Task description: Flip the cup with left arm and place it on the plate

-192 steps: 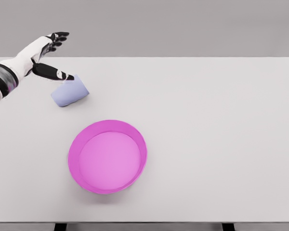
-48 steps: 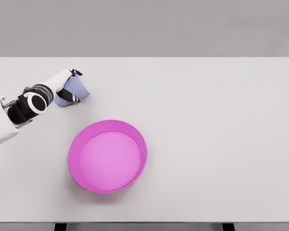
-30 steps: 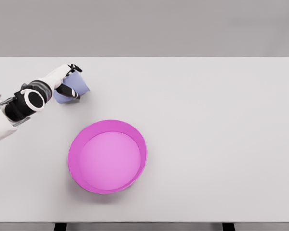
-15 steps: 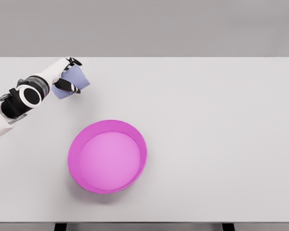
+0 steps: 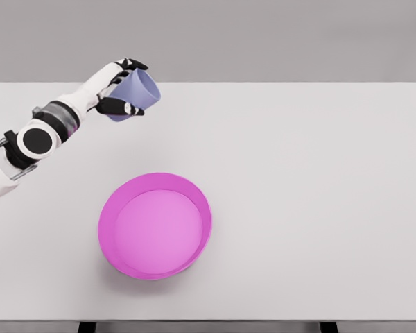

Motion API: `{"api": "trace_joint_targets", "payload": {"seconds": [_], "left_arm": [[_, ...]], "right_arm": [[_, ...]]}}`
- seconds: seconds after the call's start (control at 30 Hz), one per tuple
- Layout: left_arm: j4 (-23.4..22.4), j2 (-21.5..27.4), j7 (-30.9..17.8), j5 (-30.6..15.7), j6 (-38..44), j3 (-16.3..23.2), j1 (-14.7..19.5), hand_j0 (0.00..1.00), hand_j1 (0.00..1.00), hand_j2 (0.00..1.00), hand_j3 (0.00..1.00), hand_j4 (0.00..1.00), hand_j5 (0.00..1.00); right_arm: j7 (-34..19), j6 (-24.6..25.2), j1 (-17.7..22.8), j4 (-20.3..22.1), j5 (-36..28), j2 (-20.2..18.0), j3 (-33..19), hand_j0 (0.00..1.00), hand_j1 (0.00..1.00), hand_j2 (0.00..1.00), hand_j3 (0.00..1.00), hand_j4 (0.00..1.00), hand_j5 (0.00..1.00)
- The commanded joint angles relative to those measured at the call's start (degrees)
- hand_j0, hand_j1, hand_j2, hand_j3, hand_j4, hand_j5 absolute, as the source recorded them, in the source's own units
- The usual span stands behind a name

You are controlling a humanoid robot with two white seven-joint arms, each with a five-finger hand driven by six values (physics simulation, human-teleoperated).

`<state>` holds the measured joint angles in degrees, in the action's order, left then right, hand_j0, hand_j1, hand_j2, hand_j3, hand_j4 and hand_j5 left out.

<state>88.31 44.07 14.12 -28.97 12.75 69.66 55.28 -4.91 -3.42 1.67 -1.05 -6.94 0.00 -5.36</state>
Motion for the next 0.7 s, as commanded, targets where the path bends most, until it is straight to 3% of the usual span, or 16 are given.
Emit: {"api": "trace_joint_targets", "payload": {"seconds": [0.0,0.43,0.53,0.67], "left_arm": [[0.4,0.0,0.0,0.3,-3.3,-0.7,-0.1,0.68,0.68,0.68,0.68,0.68,0.68],[3.6,0.1,0.0,0.1,-8.4,-5.8,-4.8,0.68,0.68,0.68,0.68,0.68,0.68],[5.7,1.0,0.0,0.1,-8.5,-9.3,-8.3,0.68,0.68,0.68,0.68,0.68,0.68],[6.8,2.0,0.0,0.2,-11.3,-10.5,-10.0,0.68,0.68,0.68,0.68,0.68,0.68]], "right_arm": [[0.0,0.0,0.0,0.0,0.0,0.0,0.0,1.0,1.0,1.0,1.0,1.0,1.0],[0.0,0.0,0.0,0.0,0.0,0.0,0.0,1.0,1.0,1.0,1.0,1.0,1.0],[0.0,0.0,0.0,0.0,0.0,0.0,0.0,1.0,1.0,1.0,1.0,1.0,1.0],[0.0,0.0,0.0,0.0,0.0,0.0,0.0,1.0,1.0,1.0,1.0,1.0,1.0]]}}
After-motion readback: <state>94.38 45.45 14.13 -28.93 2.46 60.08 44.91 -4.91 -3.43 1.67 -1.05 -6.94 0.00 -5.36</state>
